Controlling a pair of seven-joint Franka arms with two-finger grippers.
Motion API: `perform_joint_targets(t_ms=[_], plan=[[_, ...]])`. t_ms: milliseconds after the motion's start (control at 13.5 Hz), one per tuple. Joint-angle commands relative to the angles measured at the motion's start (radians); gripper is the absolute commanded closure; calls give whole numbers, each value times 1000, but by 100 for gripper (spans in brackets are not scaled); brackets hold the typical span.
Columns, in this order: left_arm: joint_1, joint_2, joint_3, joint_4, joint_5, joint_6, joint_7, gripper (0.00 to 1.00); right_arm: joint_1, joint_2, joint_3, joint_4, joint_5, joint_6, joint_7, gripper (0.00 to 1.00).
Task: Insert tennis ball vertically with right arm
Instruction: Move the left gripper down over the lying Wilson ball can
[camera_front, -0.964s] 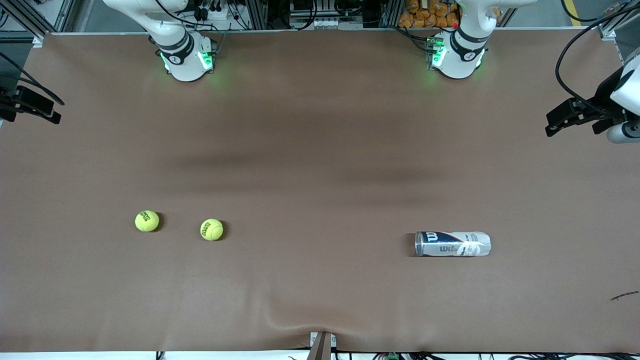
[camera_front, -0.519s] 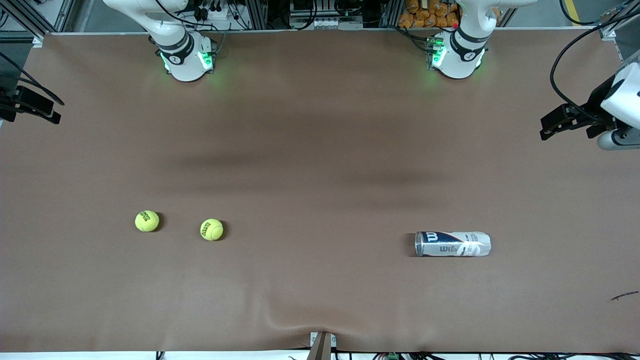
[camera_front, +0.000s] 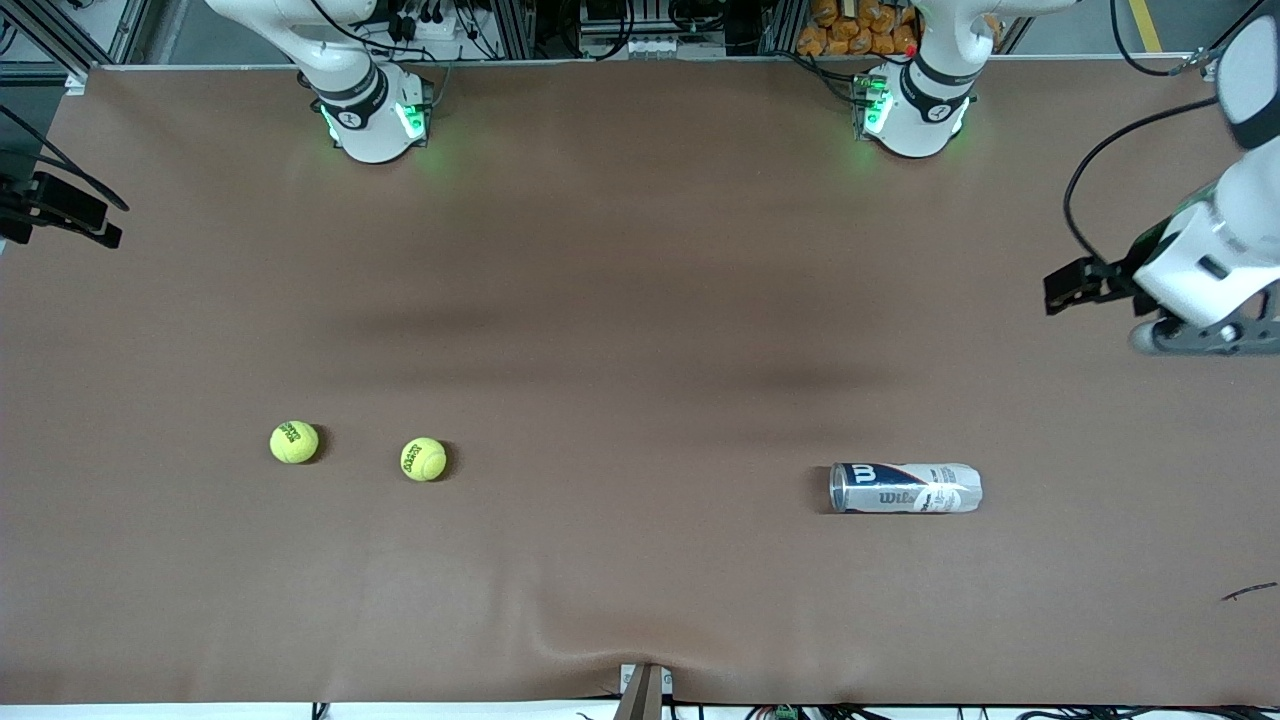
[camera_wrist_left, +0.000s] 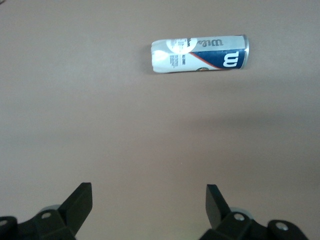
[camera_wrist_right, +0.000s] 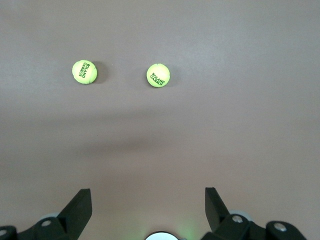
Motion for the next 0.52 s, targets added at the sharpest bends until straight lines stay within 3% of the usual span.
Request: perform_joint_targets(t_ms=[0,148,445], plan=[[-7,84,0,65,66,51,81,0,-24,9,15,21,-4,-8,-8,0],[-48,138,-5,71,141,111,130,0,-24,9,15,21,-4,-8,-8,0],[-74,225,-5,79,146,207,142,0,-24,9,15,21,-4,-8,-8,0]])
